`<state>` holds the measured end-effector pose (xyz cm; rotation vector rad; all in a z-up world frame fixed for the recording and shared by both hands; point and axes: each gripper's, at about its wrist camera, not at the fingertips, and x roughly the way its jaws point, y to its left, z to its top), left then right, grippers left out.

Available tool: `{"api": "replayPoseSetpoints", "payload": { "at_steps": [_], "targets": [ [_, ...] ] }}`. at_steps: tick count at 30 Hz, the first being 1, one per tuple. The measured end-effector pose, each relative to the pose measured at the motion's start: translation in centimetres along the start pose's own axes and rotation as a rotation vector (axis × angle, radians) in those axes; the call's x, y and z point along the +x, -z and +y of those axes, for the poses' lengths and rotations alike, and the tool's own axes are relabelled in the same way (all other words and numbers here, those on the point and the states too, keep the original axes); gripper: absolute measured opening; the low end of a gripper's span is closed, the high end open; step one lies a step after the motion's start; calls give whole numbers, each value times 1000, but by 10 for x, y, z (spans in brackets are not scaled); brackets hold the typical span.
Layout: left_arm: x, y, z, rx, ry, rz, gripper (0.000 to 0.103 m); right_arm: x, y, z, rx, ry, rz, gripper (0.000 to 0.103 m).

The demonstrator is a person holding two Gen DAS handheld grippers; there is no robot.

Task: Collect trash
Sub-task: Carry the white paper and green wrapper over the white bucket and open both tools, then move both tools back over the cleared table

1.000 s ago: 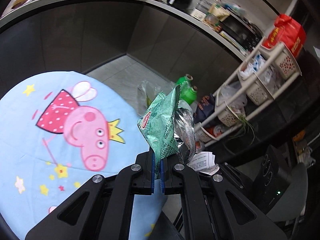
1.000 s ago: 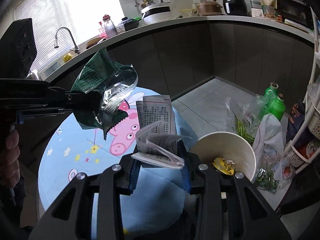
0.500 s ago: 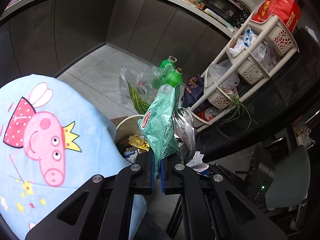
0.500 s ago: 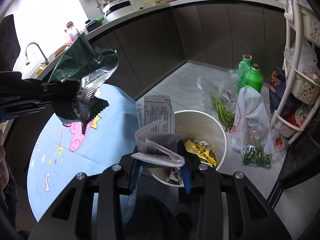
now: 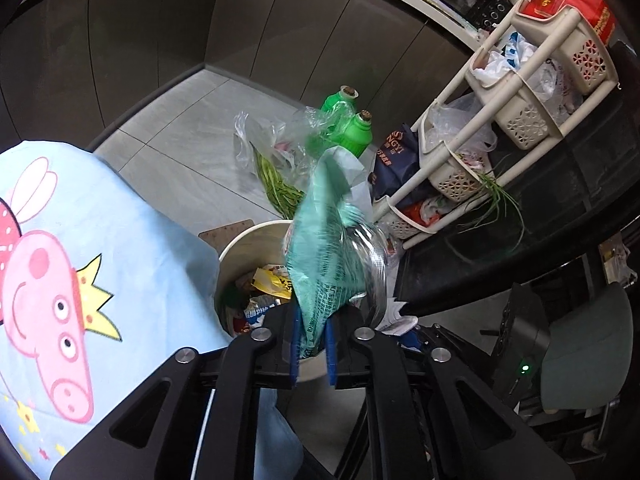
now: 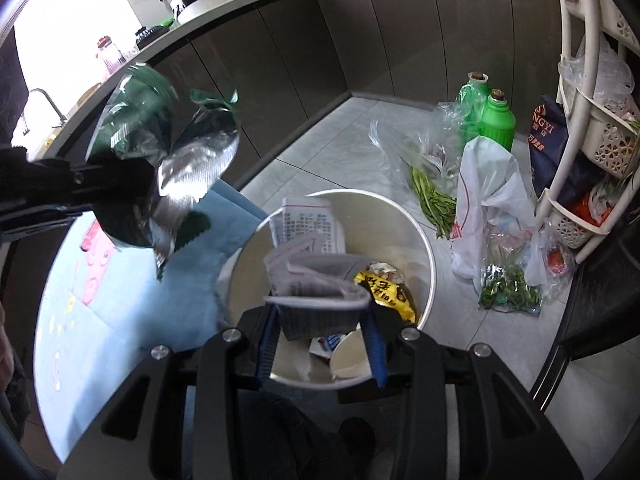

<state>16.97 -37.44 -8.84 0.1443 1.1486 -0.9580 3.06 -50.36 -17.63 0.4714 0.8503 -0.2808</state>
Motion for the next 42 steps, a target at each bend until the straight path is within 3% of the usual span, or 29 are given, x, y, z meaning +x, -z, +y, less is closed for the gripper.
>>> {"api": "replayPoseSetpoints", "payload": {
  "at_steps": [1,2,3,4,6,8,12,20,33,36,42],
  "targets": [
    [2,0,-1,3,-6,-7,19,5,0,-1,-13,8,-2,52],
    [1,-1,-1,7,-16,-23,41,8,0,-1,-20,15,-3,72],
    [0,-2,-3,11,-31,-45,53,10,1,-1,-28,27,-5,83],
    [-6,-2,-3,13,-57,-87,70,11,1,-1,-38,33,-11,85],
    [-15,0,-4,19,-83,-144,80,9,3,-3,-54,35,-22,100],
    [-20,-2,-3,12,-96,-163,95,7,4,-5,-56,38,-27,99],
    [-28,-3,-1,-7,-132,-189,94,3,5,-10,-35,33,-12,99],
    [-37,-2,-3,-10,-135,-197,94,-6,6,-2,-31,35,-12,100],
    [-86,11,-2,-35,-162,-270,94,-49,-9,26,-87,39,-82,100],
    [-109,19,1,-49,-199,-302,94,-67,-16,39,-101,40,-107,100],
    [-169,52,22,-136,-344,-372,94,-107,-32,81,-154,20,-156,100]
  ]
}}
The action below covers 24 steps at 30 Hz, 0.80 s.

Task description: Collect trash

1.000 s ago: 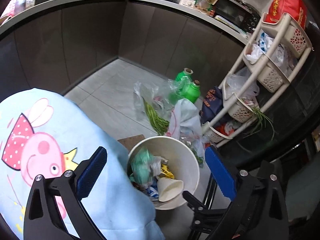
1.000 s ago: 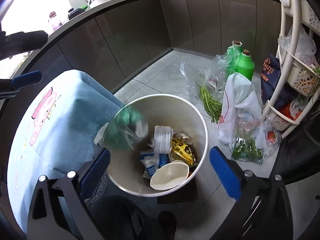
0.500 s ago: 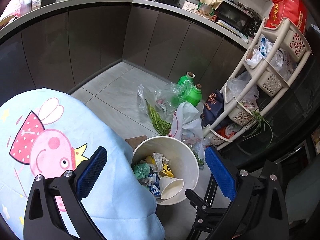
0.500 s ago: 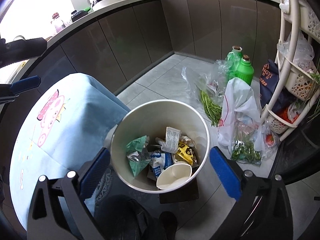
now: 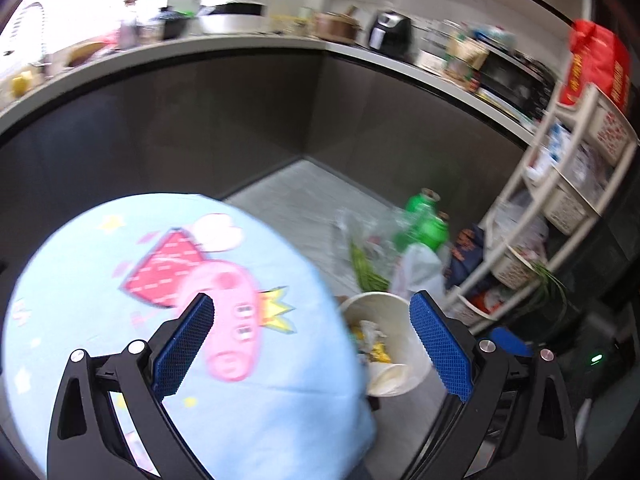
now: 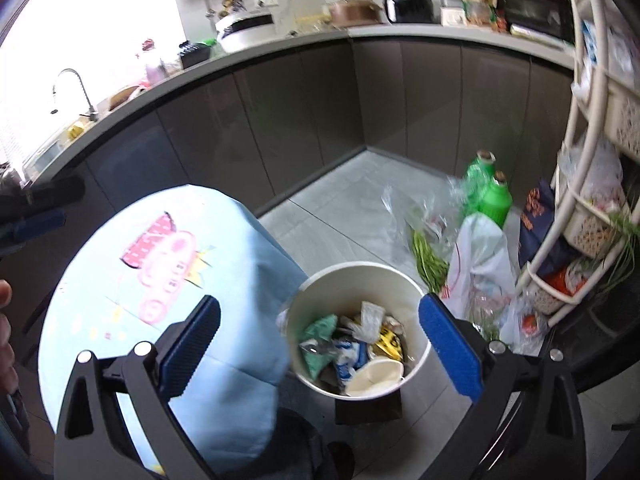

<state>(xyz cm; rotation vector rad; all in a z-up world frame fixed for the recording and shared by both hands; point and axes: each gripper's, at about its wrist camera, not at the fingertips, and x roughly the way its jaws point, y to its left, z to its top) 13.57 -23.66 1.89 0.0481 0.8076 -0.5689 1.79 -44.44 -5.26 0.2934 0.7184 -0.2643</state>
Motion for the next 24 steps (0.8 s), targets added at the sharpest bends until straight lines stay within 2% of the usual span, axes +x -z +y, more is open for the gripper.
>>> {"api": "replayPoseSetpoints", "payload": {
  "at_steps": [10,17,24],
  "targets": [
    [-75,35,93,-144,-300,-26,94,-30,-20,105,-120,-66,-12,100],
    [-102,64,143,-201,-386,-19,94,-24,-2,188,-216,-25,18,100],
    [-110,97,184,-290,-424,23,94,-23,11,224,-279,-7,7,100]
  ]
}}
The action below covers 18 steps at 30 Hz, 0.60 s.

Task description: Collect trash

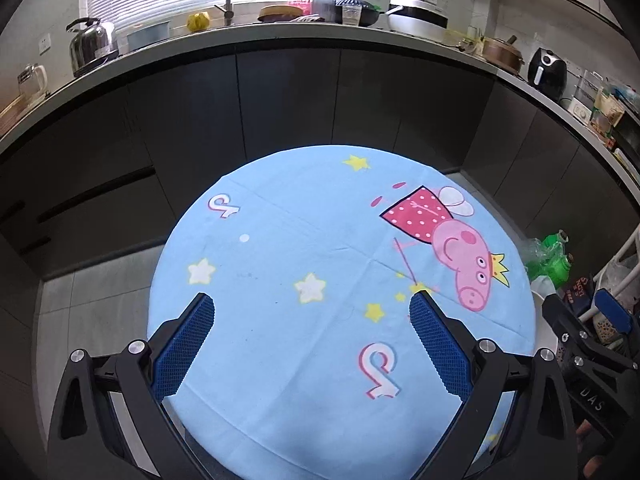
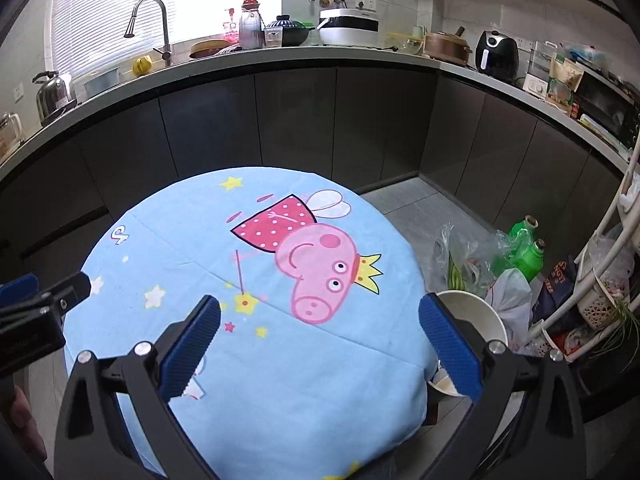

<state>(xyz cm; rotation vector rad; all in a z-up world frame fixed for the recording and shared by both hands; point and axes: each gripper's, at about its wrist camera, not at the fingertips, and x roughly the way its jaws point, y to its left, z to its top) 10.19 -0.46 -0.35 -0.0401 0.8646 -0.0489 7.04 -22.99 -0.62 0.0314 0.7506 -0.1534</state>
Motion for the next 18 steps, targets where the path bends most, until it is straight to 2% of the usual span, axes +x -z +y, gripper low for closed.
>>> {"api": "replayPoseSetpoints", "payload": {
  "at_steps": [6,18],
  "targets": [
    [0,2,9,-17,-5,1,94,0,-1,6,-6,20,0,100],
    [3,-1,-3,12,10,4,94,2,0,2,3,25,5,100]
  ]
}}
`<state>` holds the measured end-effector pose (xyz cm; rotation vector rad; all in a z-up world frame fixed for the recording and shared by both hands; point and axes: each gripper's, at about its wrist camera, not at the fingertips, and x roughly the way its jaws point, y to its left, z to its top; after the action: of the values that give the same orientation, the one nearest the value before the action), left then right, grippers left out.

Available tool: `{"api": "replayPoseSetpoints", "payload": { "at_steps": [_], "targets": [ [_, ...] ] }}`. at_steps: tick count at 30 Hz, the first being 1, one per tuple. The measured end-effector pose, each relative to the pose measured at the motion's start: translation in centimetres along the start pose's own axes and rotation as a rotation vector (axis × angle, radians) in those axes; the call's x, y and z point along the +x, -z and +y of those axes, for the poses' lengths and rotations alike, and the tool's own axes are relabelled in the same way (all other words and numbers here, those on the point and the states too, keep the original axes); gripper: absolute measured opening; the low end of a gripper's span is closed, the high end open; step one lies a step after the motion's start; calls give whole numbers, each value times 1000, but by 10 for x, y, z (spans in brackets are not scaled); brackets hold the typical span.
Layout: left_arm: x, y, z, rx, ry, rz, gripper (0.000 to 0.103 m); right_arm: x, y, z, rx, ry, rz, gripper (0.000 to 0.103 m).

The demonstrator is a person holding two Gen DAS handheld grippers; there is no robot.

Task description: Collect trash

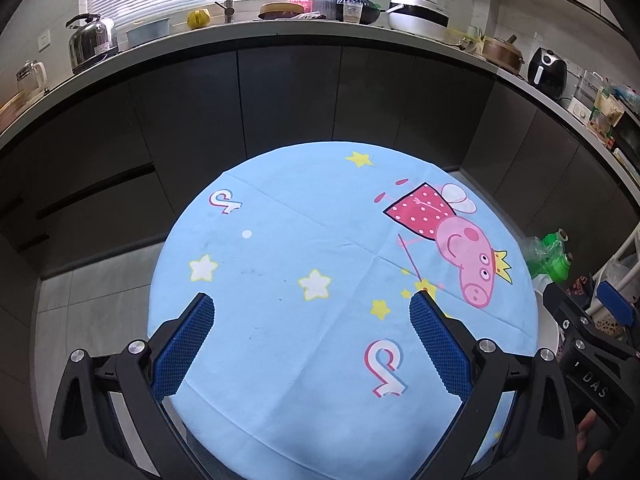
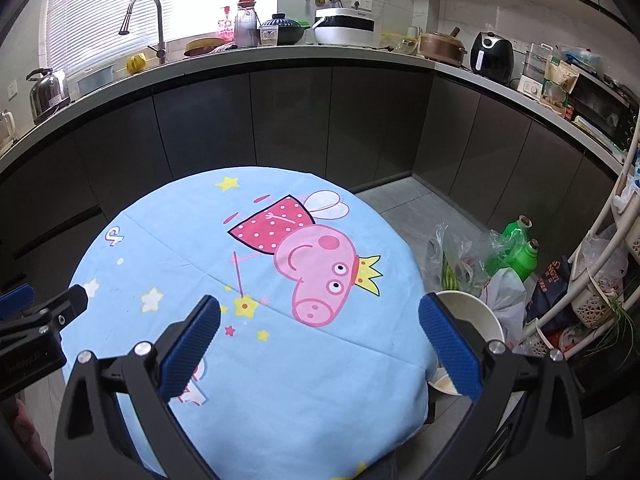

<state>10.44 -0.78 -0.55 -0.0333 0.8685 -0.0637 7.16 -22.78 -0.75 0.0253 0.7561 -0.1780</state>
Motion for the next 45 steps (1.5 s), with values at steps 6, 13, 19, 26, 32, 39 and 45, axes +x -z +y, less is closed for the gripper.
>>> {"api": "replayPoseSetpoints", "payload": {
  "at_steps": [6,13,19,26,32,39,45],
  "targets": [
    [1,0,-2,2,1,1,94,1,0,0,-1,-4,4,100],
    [0,0,-2,2,1,2,94,2,0,-2,3,-1,6,100],
    [2,1,-3,2,3,4,94,2,1,-3,6,-2,8,100],
    [3,1,-2,1,7,4,94,2,1,-3,8,-2,9,100],
    [3,0,-1,3,8,5,94,3,1,-2,9,0,9,100],
    [3,0,-2,2,8,6,94,3,1,-3,10,1,10,100],
    [4,0,-1,-3,8,9,94,3,1,-3,9,0,12,100]
  ]
}}
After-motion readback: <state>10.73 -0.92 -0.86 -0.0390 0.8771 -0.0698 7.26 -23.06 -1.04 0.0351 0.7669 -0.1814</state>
